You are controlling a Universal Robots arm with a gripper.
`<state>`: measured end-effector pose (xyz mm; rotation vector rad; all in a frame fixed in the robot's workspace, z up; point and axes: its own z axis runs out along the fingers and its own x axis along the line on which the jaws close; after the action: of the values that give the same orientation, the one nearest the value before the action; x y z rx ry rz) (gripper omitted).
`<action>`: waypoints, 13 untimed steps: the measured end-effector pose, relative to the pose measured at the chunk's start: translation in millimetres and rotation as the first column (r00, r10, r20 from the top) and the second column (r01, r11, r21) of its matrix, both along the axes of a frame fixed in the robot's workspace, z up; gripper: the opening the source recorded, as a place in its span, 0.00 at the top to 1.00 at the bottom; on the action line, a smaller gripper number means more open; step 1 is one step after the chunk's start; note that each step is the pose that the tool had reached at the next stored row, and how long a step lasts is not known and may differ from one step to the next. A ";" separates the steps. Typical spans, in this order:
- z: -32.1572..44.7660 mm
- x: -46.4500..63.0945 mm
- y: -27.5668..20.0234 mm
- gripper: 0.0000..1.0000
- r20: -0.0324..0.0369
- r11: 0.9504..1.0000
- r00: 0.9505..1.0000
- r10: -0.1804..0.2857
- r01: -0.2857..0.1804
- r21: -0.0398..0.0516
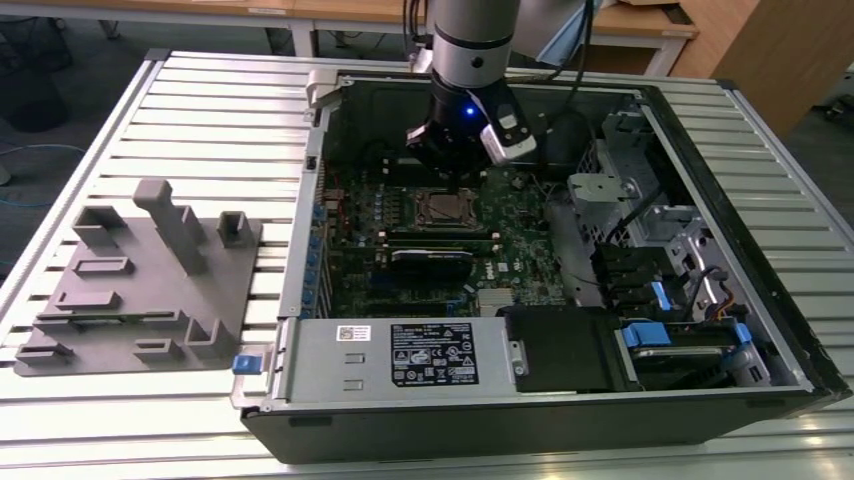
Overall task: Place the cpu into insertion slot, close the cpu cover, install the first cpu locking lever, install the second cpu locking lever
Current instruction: 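Install the second cpu locking lever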
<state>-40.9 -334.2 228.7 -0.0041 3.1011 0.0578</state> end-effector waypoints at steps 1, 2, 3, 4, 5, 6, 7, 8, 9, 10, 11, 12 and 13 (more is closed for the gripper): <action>2.8 0.0 0.0 0.89 0.000 1.000 1.000 0.000 0.000 0.000; 5.5 0.0 0.0 0.89 0.000 1.000 1.000 0.000 0.000 0.000; 5.6 0.0 0.0 0.89 0.000 1.000 1.000 0.000 0.000 0.000; 5.7 0.0 0.0 0.89 0.000 1.000 1.000 0.000 0.000 0.000; 5.7 0.0 -0.1 0.89 0.000 1.000 1.000 0.000 0.000 0.000; 5.7 0.0 0.0 0.89 0.000 1.000 1.000 0.000 0.000 0.000; 5.9 0.0 0.0 0.89 0.000 1.000 1.000 0.000 0.000 0.000; 6.4 0.0 0.0 0.89 0.000 1.000 1.000 0.000 0.000 0.000; 6.8 0.0 0.0 0.89 0.000 1.000 1.000 0.000 0.000 0.000; 6.8 0.0 0.0 0.89 0.000 1.000 1.000 0.000 0.000 0.000; 6.8 0.0 0.0 0.89 0.000 1.000 1.000 0.000 0.000 0.000; 6.8 0.0 0.0 0.89 0.000 1.000 1.000 0.000 0.000 0.000; 6.8 0.0 0.0 0.89 0.000 1.000 1.000 0.000 0.000 0.000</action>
<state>-41.0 -334.2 235.5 -0.0041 3.1012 0.0573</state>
